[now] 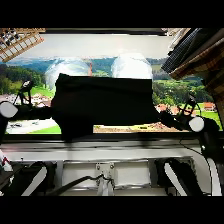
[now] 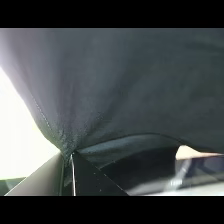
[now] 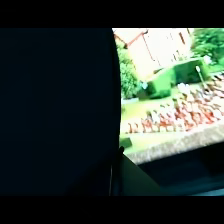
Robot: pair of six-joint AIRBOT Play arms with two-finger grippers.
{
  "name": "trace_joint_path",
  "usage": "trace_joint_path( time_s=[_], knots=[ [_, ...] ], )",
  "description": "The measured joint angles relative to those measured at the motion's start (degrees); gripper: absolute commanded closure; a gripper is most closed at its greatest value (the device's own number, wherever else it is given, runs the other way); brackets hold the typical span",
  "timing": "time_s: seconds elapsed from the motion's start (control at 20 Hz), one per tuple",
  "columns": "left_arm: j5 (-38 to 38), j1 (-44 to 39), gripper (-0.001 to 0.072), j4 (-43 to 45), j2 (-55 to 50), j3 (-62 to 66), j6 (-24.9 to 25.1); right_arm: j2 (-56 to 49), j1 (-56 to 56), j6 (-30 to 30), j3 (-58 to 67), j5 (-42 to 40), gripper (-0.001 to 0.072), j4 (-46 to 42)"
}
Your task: Fold the clothes and pants, and hang the long-sleeved shirts on hangers.
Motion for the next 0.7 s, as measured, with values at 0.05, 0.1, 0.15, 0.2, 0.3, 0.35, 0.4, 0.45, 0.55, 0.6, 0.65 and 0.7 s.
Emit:
trace_joint_path(
  time_s=[0.05,0.1,0.15,0.2,0.3,0.35,0.4,0.45,0.55,0.6,0.65,0.7],
  knots=[
    [-1.6,0.0,0.0696,0.8,2.7,0.0,-0.1,3.0,0.0,-0.1,0.0,2.0,0.0691,-0.7],
    [-2.7,0.0,0.0696,1.4,5.0,0.0,-0.5,5.9,0.0,-0.2,0.0,4.1,0.069,-1.1],
    [-3.6,0.0,0.0696,1.8,7.3,0.0,-0.9,8.8,0.0,-0.4,0.0,6.3,0.0688,-1.6],
    [-4.2,0.0,0.0696,2.0,9.5,0.0,-1.2,11.1,0.0,-0.4,0.0,8.1,0.0688,-1.9],
    [-4.9,0.0,0.0696,2.5,12.5,0.0,-1.6,14.6,0.0,-0.5,0.0,10.6,0.0688,-2.2],
    [-4.7,0.0,0.0696,2.8,13.3,0.0,-1.7,15.5,0.0,-0.5,0.0,11.3,0.0688,-2.4],
    [-3.9,0.0,0.0696,2.8,13.6,0.0,-1.8,15.9,0.0,-0.6,0.0,11.3,0.0688,-2.5],
    [-2.8,0.0,0.0696,2.8,13.5,0.0,-1.8,15.7,0.0,-0.6,0.0,11.1,0.0688,-2.6],
    [0.7,0.0,0.0696,3.0,11.8,0.0,-1.7,14.0,0.0,-0.6,0.0,8.5,0.0688,-2.5],
    [2.6,0.0,0.0696,3.0,10.6,0.0,-1.7,12.3,0.0,-0.6,0.0,6.6,0.0688,-2.1],
    [5.0,0.0,0.0696,3.0,8.9,0.0,-1.5,10.3,0.0,-0.9,0.1,4.6,0.0688,-1.6],
    [7.3,0.0,0.0696,3.0,7.1,0.0,-1.5,7.7,0.0,-1.3,0.3,2.4,0.0688,-0.9]
  ],
)
